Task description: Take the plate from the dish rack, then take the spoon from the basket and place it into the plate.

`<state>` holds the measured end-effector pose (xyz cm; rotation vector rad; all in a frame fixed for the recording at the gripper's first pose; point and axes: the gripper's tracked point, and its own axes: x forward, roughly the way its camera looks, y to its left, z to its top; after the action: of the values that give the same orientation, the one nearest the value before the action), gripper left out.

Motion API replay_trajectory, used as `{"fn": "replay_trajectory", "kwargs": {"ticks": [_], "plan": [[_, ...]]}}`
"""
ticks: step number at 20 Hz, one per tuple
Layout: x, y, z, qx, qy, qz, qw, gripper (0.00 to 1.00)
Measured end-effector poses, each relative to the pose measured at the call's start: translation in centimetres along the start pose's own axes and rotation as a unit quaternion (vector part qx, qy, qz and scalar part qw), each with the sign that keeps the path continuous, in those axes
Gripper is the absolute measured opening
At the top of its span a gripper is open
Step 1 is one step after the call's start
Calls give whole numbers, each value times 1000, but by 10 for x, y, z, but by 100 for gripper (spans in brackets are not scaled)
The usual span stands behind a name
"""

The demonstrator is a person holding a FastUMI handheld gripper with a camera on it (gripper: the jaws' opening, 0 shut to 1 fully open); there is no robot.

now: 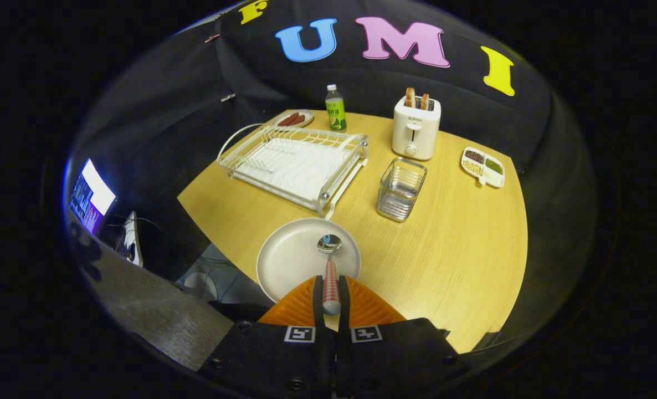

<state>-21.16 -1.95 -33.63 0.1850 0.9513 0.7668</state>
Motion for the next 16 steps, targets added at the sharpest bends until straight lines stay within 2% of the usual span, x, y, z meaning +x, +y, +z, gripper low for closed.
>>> {"fn": "replay_trajectory", "kwargs": {"ticks": [3, 9, 16], "plan": [[31, 9, -19, 9, 24, -10, 1000, 9], [59, 18, -6, 53, 13, -2, 998, 9], [84, 19, -39, 45, 70, -8, 996, 15]]}}
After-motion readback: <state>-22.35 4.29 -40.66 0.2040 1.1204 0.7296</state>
